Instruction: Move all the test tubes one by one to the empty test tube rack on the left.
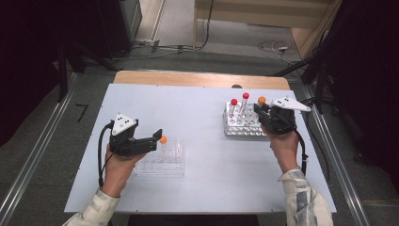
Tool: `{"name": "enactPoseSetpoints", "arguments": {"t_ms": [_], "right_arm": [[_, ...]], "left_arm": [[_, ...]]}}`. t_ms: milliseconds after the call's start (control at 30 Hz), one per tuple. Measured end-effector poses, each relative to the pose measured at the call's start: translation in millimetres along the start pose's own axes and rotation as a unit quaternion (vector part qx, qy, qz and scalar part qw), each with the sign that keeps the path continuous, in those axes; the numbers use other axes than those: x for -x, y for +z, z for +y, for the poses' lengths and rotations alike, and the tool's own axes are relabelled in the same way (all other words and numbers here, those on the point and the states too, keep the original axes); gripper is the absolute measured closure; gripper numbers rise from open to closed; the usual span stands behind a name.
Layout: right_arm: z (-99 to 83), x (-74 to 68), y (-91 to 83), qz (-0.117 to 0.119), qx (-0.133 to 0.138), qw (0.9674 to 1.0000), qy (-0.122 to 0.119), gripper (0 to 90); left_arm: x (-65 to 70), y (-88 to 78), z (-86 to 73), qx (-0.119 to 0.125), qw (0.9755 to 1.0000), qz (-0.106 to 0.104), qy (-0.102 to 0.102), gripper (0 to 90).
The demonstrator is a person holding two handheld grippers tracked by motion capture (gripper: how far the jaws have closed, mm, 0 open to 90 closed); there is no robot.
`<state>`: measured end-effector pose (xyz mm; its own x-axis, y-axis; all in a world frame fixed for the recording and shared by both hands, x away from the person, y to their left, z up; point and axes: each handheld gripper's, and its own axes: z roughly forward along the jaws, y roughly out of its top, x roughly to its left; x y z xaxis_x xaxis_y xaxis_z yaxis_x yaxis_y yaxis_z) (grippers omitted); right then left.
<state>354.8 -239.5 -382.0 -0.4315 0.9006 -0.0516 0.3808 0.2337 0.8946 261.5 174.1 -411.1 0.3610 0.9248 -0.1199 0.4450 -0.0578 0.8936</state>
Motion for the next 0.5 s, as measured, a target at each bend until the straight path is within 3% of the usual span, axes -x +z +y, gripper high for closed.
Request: {"name": "enactPoseSetpoints", "arguments": {"t_ms": [500], "right_arm": [[-0.1,-36.6,4.8,0.051,0.000,0.9985,-0.019,71.4]], "left_arm": [[0.9,-0.2,3.7,-0.001,1.0000,0.003,-0.003,6.2]]}}
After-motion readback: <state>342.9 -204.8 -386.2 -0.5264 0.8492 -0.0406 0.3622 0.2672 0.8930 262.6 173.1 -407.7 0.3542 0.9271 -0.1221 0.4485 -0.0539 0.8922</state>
